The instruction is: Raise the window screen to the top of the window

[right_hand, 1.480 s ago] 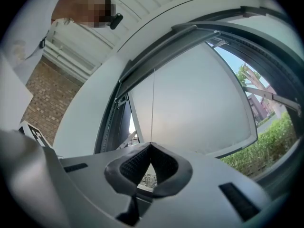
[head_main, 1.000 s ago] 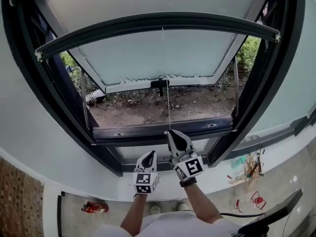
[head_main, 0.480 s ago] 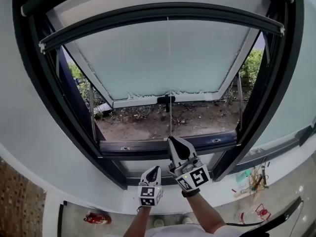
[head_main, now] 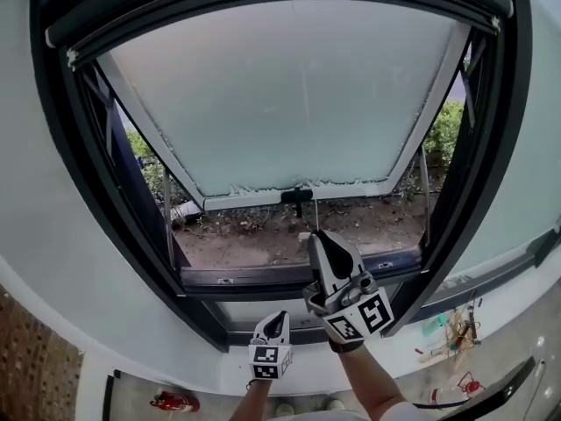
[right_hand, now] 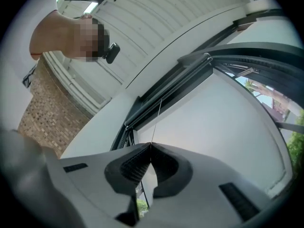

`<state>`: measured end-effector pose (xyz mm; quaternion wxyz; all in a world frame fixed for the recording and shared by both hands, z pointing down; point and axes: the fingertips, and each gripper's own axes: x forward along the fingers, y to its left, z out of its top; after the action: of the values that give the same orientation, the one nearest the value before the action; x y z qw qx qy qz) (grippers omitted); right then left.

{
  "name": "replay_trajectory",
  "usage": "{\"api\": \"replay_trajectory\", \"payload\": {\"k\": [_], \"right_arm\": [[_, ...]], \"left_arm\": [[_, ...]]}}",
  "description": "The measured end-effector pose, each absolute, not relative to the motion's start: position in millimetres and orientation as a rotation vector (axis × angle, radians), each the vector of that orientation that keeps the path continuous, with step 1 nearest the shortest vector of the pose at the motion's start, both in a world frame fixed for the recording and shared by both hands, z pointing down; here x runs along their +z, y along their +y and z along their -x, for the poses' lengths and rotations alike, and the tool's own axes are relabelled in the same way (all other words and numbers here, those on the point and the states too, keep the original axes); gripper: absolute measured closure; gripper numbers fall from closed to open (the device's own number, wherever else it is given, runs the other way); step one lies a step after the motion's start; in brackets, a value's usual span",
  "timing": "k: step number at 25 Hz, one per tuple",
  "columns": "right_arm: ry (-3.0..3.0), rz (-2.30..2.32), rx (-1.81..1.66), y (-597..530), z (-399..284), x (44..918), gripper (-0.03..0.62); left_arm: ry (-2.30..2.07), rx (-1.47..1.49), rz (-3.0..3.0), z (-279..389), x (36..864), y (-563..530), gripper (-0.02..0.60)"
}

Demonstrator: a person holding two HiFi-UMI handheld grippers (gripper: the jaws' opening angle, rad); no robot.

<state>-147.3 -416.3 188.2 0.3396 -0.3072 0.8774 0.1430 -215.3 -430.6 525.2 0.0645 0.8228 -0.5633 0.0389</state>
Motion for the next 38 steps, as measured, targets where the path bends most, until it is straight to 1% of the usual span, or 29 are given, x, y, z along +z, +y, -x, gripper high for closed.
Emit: {"api": "replay_trajectory", "payload": {"k": [4,7,10,16,19,23,28,38], "right_arm": [[2.259,0.759,0.337,-410.8,149.8,174.3,0.592],[2.211,0.781,0.293,-407.2,139.5,187.8,0.592],[2.288,0.926,0.193,-424.2,138.5,236.8,0.592],[2.499,1.258,0.144,-448.4,139.2,359.6,0.592],[2.544,1.379,0.103,-450.3,129.5,397.9,0.592],[2.510,1.531,0.167,-450.3,108.0,413.2,0.592],[2.515,1.571,0.125,-454.6,93.3,425.9,0.592],[2.590,1.490,0.157,-451.6,107.5,427.5,0.592]], "left_arm": [[-1.697,0.106,-2.495,212.3,521.3,-431.5,0.580],[-1.701,0.087,-2.504,211.7,515.1,-430.7,0.580],[-1.713,0.059,-2.503,216.3,506.6,-431.7,0.580],[-1.746,-0.021,-2.526,221.3,478.5,-437.1,0.580],[-1.753,-0.068,-2.546,219.4,462.7,-435.8,0.580],[-1.771,-0.118,-2.571,217.8,443.1,-436.2,0.580],[-1.781,-0.131,-2.574,215.5,440.4,-437.6,0.580],[-1.766,-0.138,-2.554,214.0,447.3,-442.7,0.580]]}}
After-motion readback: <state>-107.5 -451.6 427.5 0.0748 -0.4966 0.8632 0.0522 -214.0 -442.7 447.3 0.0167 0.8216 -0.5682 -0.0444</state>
